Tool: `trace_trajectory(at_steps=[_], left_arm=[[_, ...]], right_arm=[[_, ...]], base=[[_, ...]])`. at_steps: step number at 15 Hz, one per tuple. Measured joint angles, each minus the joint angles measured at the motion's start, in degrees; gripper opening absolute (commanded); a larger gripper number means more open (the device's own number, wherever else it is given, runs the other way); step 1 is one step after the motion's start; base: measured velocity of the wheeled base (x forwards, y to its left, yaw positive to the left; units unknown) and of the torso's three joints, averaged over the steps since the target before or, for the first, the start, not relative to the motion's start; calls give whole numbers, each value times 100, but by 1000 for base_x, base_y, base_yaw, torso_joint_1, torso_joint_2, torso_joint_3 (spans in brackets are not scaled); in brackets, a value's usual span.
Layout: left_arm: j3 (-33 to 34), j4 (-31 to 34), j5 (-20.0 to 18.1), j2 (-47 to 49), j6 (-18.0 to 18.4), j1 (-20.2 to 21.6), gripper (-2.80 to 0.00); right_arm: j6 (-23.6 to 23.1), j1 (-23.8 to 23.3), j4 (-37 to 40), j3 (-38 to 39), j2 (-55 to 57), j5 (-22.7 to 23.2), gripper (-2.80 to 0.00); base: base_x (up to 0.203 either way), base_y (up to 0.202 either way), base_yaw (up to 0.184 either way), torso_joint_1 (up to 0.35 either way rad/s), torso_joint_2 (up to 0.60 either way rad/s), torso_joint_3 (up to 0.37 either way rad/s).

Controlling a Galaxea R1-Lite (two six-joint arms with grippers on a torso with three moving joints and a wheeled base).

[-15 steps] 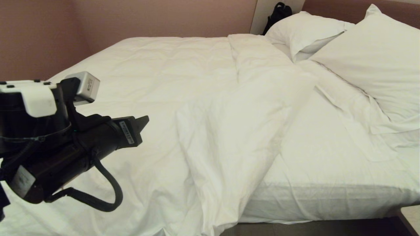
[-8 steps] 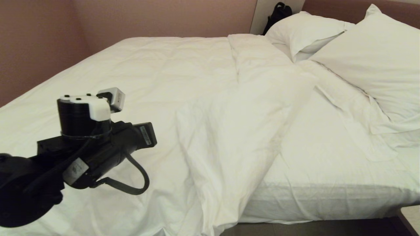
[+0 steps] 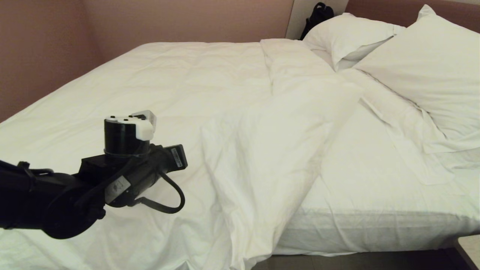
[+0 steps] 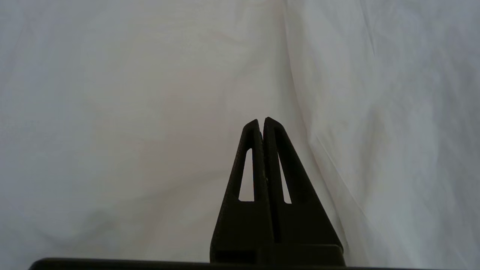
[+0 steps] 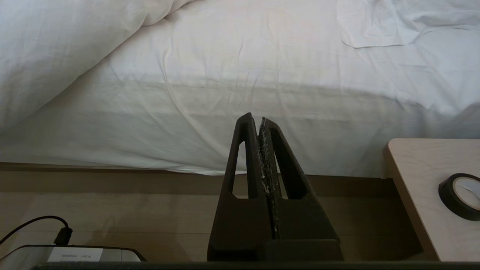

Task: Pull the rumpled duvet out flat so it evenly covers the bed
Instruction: Hold the folded corner of the quilt

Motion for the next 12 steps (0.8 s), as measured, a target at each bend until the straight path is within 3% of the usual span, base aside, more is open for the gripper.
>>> trace_trajectory(at_steps=[5,10,12], left_arm=[[-502,21,-131,347,-181,150,-280],[-1709,833,-968,765,-506,442,-280],[-2325,1410,-1525,966,-627,526,-280]], right_arm=[[-2,0,0,0,0,2,-280],[-2,0,-1,0,0,1,-280],[0,0,-2,0,0,0,-280]], base=[[0,0,0,0,0,0],[0,0,0,0,0,0],[0,0,0,0,0,0]])
